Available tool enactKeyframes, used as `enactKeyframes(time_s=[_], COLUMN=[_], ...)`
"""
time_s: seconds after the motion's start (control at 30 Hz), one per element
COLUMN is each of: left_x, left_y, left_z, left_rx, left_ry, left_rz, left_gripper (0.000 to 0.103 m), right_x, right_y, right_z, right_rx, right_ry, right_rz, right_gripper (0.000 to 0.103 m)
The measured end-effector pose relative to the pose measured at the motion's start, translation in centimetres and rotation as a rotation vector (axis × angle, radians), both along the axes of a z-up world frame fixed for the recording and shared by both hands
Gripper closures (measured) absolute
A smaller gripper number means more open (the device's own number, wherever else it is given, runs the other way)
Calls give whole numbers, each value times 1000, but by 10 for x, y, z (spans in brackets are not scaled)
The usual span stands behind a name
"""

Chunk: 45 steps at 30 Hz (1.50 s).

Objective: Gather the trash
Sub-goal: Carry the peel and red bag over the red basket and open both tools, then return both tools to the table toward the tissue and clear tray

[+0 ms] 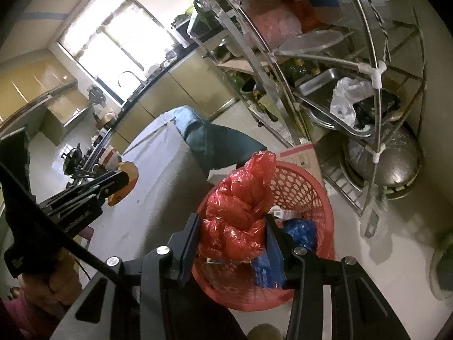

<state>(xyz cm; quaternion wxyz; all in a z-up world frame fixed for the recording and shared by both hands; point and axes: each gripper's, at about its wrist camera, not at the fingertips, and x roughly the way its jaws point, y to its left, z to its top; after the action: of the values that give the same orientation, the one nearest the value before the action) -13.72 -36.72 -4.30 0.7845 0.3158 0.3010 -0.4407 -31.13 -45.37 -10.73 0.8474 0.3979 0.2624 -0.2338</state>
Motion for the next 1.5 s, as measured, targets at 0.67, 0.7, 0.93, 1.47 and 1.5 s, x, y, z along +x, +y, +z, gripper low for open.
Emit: enactKeyframes(time_s=[0.67, 0.7, 0.93, 1.47, 1.5], left_x=[7, 10, 35, 121, 125], left_y=[-4, -1, 36, 216, 231], left_z=[-71, -66, -25, 46, 51], left_rx=[62, 45, -64, -137, -147], left_ry=[363, 362, 287, 20, 5], left_rz=[-163, -161, -120, 329, 358], left_gripper=[53, 52, 45, 41, 41], right_x=[4, 5, 17, 125, 133], right_y=[-8, -9, 1, 95, 106], right_z=[-42, -42, -19, 70, 78], right_rx=[140, 155, 108, -104, -122], right_ry=[86, 76, 48, -26, -35], right_rz=[7, 11, 13, 246, 270], right_gripper=[41, 41, 42, 42, 42])
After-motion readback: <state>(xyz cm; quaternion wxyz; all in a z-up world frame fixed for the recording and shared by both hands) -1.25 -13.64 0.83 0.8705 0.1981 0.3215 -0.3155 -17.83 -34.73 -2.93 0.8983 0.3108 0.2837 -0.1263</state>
